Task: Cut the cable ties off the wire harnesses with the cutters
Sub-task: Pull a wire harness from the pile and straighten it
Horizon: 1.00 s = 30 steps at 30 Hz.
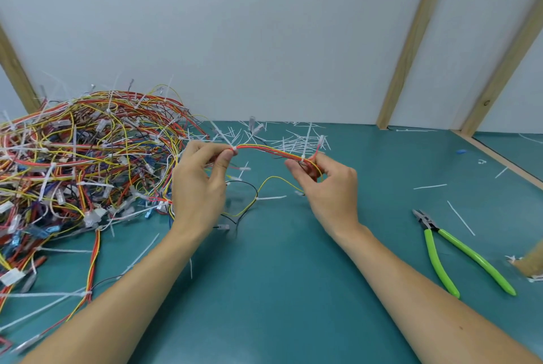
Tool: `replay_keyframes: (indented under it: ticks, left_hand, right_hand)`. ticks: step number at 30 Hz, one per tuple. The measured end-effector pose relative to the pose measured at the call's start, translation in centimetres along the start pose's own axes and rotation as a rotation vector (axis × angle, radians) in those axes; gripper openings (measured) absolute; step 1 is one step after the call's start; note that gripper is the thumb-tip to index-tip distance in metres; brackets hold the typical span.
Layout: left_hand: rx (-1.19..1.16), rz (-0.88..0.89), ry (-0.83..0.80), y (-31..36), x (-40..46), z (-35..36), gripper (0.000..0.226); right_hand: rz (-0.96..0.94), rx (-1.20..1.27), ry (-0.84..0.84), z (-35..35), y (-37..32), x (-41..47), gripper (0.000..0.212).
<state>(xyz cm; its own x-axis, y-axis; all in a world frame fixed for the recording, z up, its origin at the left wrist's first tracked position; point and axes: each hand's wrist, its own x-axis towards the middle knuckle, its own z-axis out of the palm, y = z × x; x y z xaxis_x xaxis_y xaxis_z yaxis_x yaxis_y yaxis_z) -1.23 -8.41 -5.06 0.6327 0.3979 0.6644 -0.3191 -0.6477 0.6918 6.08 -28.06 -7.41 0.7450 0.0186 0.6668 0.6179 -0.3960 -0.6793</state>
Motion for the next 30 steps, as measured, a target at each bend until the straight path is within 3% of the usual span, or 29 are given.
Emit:
replay_keyframes:
  ticks: [6, 11, 15, 19, 26, 27, 30]
  left_hand:
    - [0.061, -0.123, 0.023, -1.1, 0.5, -0.2, 0.013]
    - [0.116, -0.143, -0.058, -1.6, 0.4, 0.3, 0.015]
    - [0.034, -0.165, -0.109, -1.7, 0.2, 0.6, 0.015]
    - [0.065, -0.161, -0.169, -1.8, 0.1, 0.8, 0.02]
    - [0.06, -0.276, -0.265, -1.8, -0.3, 1.0, 0.02]
    - [0.05, -0.309, -0.281, -1.8, -0.3, 1.1, 0.024]
    - [-0.084, -0.412, -0.27, -1.4, -0.3, 1.1, 0.065]
  right_hand:
    - [-0.118, 0.084, -0.06, 0.1, -1.7, -0.7, 0.046]
    - [-0.19, 0.059, 0.009, 0.2, -1.8, -0.6, 0.022]
    - [-0.533, -0.111, 0.103, -0.2, -2.0, -0.2, 0.031]
    - [-0.797, -0.267, 0.085, -0.2, -2.8, -0.2, 0.044]
    - [-0.851, -0.337, -0.01, 0.0, -3.6, -0.6, 0.041]
    - [-0.844, -0.339, -0.023, 0.0, -3.6, -0.5, 0.042]
    - [-0.83, -0.35, -0.031, 0.0, -3.4, -0.3, 0.038]
